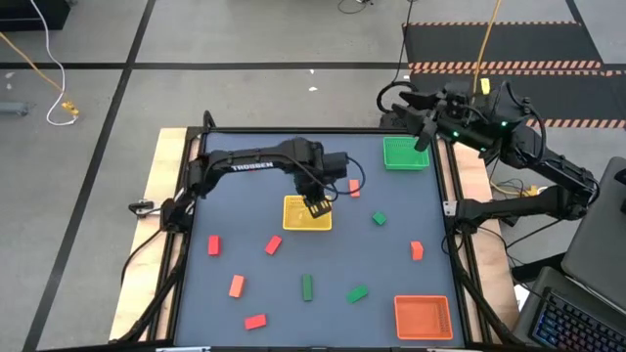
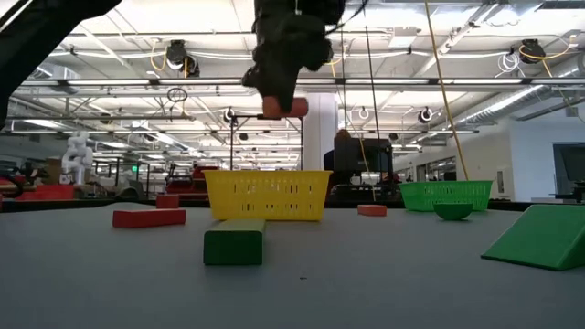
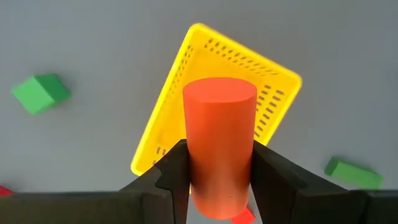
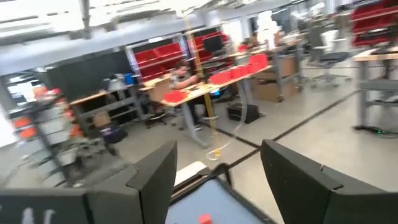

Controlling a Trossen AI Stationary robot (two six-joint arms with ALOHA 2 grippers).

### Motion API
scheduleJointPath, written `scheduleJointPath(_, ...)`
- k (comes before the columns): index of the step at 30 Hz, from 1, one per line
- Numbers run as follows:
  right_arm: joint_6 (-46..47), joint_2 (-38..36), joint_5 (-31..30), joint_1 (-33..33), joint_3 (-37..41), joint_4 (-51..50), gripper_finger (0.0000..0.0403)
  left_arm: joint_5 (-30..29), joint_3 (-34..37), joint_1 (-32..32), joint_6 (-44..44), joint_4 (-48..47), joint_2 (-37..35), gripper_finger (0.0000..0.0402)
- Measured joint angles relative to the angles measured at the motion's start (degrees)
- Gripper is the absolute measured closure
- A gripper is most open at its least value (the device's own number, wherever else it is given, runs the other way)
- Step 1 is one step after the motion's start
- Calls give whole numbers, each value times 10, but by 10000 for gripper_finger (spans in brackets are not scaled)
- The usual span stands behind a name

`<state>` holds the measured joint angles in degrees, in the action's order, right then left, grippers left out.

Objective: Sort & place blocks by color
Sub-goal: Put the orange block into the yellow basket, then put the green block into the green basket

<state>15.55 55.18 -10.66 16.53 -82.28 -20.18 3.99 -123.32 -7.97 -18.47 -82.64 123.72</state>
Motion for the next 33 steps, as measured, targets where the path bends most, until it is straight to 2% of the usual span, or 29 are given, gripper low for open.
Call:
scheduleJointPath(5, -3, 0, 48, 0, 0, -7, 174, 4, 58, -1, -4, 62, 0, 271)
scheduleJointPath(9, -30, 3, 47, 0, 0, -44, 174, 6, 97, 0, -11, 122, 0, 271)
scheduleJointPath(14, -25, 7, 47, 0, 1, -99, 174, 5, 121, -1, -23, 140, 0, 269)
scheduleJointPath(16, -26, 8, 47, 0, 1, -124, 174, 5, 125, -1, -25, 139, 0, 239)
scheduleJointPath(19, -16, 10, 46, 0, 4, -140, 174, 6, 125, -1, -26, 138, 0, 166)
scheduleJointPath(24, 64, 0, 47, 0, 16, -159, 174, 7, 125, -5, -19, 118, -1, 80)
scheduleJointPath(28, 110, -2, 37, 0, 49, -207, 174, 10, 114, -14, 1, 99, 0, 55)
scheduleJointPath(31, 192, 1, 39, 0, 92, -237, 174, 19, 71, -24, 12, 88, -1, 60)
scheduleJointPath(33, 251, 2, 69, 0, 129, -233, 174, 26, 30, -32, 21, 87, -1, 71)
